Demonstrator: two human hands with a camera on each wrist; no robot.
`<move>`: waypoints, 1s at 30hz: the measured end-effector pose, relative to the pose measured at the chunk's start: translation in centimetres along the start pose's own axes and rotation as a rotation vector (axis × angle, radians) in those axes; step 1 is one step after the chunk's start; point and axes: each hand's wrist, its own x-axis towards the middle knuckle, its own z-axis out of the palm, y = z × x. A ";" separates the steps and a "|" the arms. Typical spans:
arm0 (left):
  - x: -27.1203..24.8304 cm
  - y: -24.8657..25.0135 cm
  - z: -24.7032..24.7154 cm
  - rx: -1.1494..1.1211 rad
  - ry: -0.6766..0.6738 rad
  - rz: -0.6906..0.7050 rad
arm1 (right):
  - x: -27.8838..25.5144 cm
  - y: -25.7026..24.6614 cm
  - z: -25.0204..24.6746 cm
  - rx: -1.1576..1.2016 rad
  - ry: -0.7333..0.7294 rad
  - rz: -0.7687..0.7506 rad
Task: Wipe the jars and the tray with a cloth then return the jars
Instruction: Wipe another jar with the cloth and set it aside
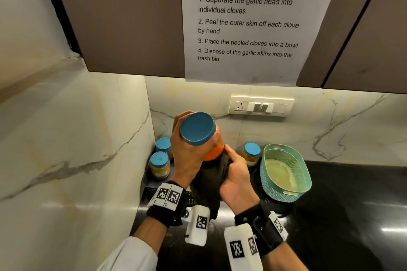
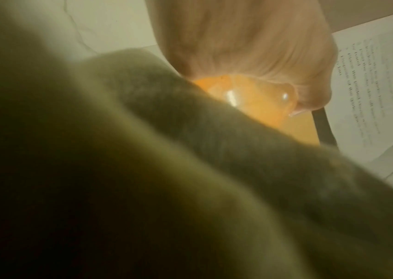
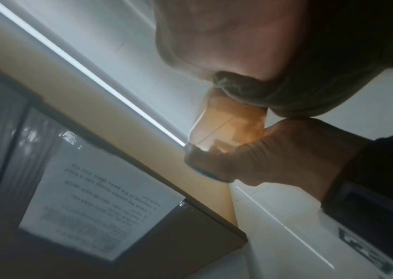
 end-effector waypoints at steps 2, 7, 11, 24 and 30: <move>0.1 -0.4 0.2 -0.017 0.029 -0.007 | 0.2 -0.6 -0.8 0.022 -0.014 -0.073; -2.2 -1.4 1.4 -0.065 -0.080 -0.091 | 1.5 -3.9 -2.4 -0.049 -0.010 -0.227; -3.1 -2.3 3.5 -0.042 -0.074 -0.100 | 2.5 -4.8 -3.7 -0.116 0.004 -0.071; -5.4 -8.2 7.2 0.066 -0.169 -0.423 | 3.1 -6.0 -11.4 -0.065 0.048 0.204; -3.9 -6.9 7.1 0.299 -0.699 -0.123 | 3.7 -9.3 -14.4 -0.137 0.067 0.268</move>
